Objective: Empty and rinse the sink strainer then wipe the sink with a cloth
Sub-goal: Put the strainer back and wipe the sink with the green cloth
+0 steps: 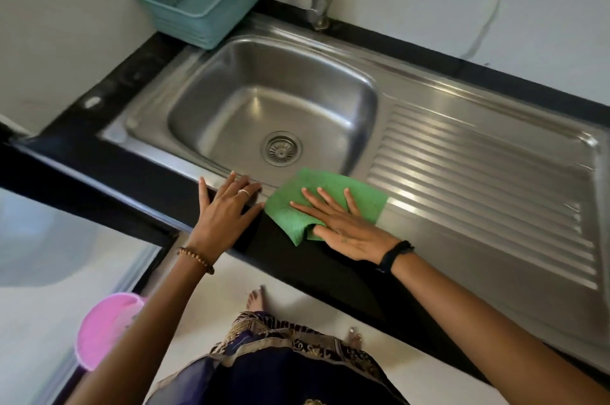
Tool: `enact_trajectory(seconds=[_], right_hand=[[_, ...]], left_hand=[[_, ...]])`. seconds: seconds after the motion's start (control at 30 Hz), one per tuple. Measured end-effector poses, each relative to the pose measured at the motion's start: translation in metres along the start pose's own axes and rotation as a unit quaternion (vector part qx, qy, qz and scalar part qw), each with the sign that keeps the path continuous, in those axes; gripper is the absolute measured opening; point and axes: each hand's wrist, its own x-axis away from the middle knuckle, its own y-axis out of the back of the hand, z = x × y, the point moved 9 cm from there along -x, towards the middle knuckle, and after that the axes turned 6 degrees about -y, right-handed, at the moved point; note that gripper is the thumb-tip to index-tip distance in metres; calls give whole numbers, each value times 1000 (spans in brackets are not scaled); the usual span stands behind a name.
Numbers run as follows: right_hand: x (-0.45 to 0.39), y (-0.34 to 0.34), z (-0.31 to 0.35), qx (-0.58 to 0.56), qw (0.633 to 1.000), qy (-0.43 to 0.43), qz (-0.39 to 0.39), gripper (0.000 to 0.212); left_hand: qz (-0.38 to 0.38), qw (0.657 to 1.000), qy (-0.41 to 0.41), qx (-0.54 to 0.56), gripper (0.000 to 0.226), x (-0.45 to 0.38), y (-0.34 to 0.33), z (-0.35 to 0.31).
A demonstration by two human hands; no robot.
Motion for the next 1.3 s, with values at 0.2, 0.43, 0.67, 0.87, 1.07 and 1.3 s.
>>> enact_trajectory(seconds=[0.2,0.43,0.67,0.87,1.07,1.3], right_hand=[[-65,3,36,-12,1000,9,-2,55],[-8,-7,-8,42,998,-31,-18,61],[-34,-3,13,8,1000,-30,4,64],[-123,14,87,-99,995,-1,10,54],[-148,12,104,-134,991,7,-11,52],[-89,6,46,-113,993,-12,20,58]], left_hand=[[4,999,-16,27,34,-18,21,63],[30,998,-40,49,39,-30,33,97],[23,997,-29,68,37,-31,38,108],[19,999,-15,43,39,-34,44,126],[30,999,1,36,40,-49,50,155],[50,998,-12,33,38,-66,56,173]])
